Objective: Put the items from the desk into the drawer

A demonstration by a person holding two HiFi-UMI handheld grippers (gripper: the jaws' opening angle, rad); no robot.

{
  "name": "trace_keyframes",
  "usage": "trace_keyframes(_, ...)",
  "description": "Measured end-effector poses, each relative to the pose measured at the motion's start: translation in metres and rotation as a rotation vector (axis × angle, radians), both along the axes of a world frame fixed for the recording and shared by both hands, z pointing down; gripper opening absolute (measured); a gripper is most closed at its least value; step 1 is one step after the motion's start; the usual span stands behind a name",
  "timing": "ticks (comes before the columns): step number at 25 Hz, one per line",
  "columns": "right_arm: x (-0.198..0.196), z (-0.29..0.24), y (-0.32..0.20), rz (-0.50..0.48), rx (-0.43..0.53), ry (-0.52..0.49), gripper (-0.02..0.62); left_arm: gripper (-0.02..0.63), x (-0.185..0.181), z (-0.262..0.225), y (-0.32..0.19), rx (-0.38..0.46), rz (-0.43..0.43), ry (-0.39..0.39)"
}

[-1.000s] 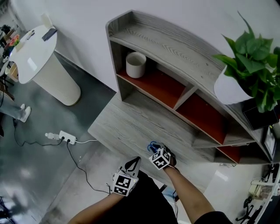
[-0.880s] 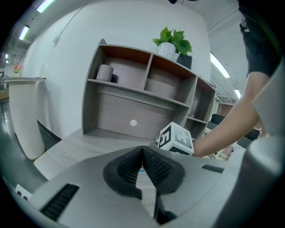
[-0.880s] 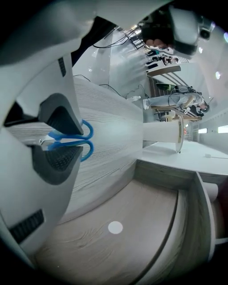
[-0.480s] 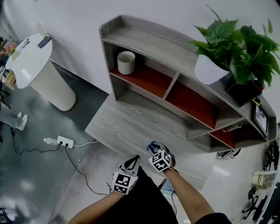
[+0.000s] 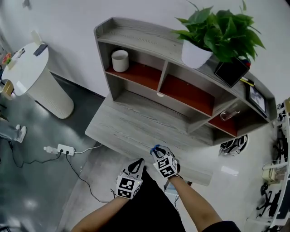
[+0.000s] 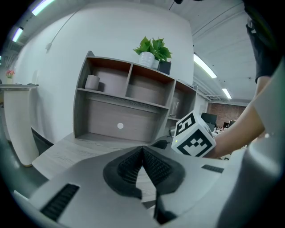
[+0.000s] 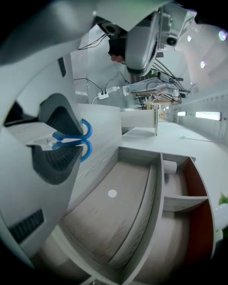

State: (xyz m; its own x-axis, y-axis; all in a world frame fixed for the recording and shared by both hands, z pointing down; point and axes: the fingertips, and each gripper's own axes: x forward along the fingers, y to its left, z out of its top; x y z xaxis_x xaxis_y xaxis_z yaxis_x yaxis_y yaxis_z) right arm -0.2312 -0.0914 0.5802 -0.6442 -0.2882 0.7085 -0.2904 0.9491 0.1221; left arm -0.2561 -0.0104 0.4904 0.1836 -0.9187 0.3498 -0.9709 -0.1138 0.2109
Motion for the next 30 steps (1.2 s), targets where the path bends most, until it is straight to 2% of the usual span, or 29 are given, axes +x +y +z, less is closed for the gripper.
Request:
trace_keyframes(9, 0.041, -0.035, 0.042, 0.05, 0.062, -0.05, 0.091, 0.014, 0.042, -0.002, 0.039, 0.014, 0.059, 0.009)
trace_keyframes(17, 0.085, -0.054, 0.07, 0.115, 0.08, -0.063, 0.091, 0.014, 0.085, 0.012, 0.068, -0.019, 0.121, 0.026)
trace_keyframes(25, 0.137, -0.048, 0.087, 0.164, 0.043, -0.074, 0.091, 0.014, 0.128, 0.014, 0.067, 0.01, 0.172, 0.067)
trace_keyframes(30, 0.181, -0.033, 0.099, 0.188, 0.013, -0.046, 0.091, 0.014, 0.158, 0.017, 0.069, 0.003, 0.19, 0.061)
